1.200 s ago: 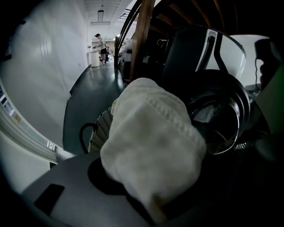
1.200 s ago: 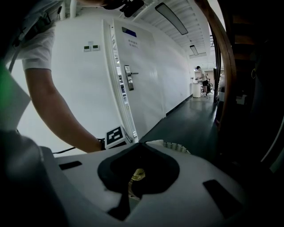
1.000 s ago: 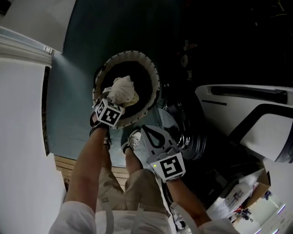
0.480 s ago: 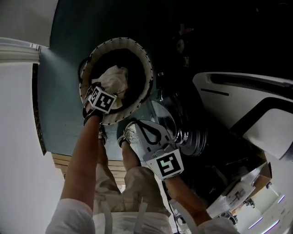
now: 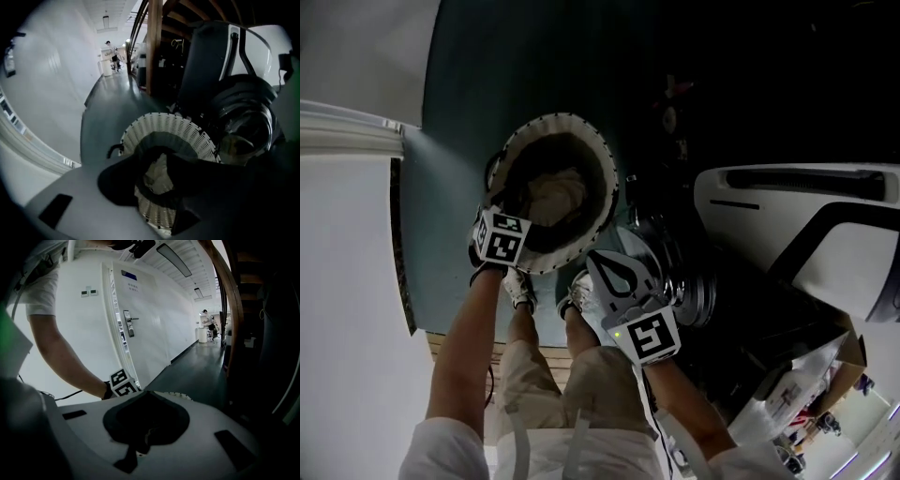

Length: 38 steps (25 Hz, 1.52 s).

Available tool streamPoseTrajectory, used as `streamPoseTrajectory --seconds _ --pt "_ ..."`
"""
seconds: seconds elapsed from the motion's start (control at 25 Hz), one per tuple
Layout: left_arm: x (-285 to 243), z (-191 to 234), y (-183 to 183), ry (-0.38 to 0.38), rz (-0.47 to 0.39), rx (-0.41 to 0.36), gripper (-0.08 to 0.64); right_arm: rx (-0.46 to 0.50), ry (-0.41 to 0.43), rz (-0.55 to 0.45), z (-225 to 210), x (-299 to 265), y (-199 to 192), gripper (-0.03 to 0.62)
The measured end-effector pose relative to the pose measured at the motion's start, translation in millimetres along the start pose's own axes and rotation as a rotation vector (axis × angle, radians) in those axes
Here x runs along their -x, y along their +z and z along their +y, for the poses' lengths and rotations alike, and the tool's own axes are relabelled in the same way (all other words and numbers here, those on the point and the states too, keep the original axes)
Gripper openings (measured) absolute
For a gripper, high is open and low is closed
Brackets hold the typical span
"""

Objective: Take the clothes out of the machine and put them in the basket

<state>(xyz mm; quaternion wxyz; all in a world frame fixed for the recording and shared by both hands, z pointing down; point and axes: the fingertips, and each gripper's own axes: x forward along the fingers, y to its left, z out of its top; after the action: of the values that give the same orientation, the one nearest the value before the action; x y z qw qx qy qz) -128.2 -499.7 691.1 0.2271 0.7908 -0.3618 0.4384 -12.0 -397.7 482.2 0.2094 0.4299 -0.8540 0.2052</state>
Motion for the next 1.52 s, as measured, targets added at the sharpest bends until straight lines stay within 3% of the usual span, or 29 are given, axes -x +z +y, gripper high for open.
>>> streamPoseTrajectory --seconds 0.12,0.16,0.24,0.68,0.84,1.08,1.16,1.36,1.52 --pt "47.0 28.8 19.8 0.069 -0.083 0.088 0.022 0.037 -0.005 -0.037 2.6 4.9 36.7 0.015" --pt "63.6 35.9 27.6 0.080 -0.119 0.109 0.014 0.051 -0.003 -0.046 5.1 7.2 48.8 0.015" --pt "98.0 45.7 41.8 0.095 -0.187 0.120 0.014 0.075 0.005 -0.061 13.3 13.2 71.3 0.015" --pt "306.7 70.2 117.0 0.233 -0.493 -0.051 0.012 0.191 0.047 -0.169 77.2 58.3 177.6 0.015" --pt "373.6 70.1 129.3 0.299 -0.550 -0.144 0.012 0.220 0.045 -0.228 98.0 79.5 210.9 0.015" --pt "447.8 60.0 145.3 0.335 -0.631 -0.189 0.012 0.279 0.053 -0.284 123.7 105.2 249.8 0.015" --pt "469.8 57.0 153.2 0.334 -0.674 -0.191 0.012 0.285 0.046 -0.310 129.4 112.2 262.1 0.015" --pt "509.7 54.5 163.2 0.300 -0.773 -0.089 0.012 0.297 0.022 -0.369 139.8 130.9 288.8 0.015" --pt "540.7 51.4 176.3 0.303 -0.843 -0.069 0.012 0.308 -0.003 -0.409 143.8 149.7 305.9 0.015"
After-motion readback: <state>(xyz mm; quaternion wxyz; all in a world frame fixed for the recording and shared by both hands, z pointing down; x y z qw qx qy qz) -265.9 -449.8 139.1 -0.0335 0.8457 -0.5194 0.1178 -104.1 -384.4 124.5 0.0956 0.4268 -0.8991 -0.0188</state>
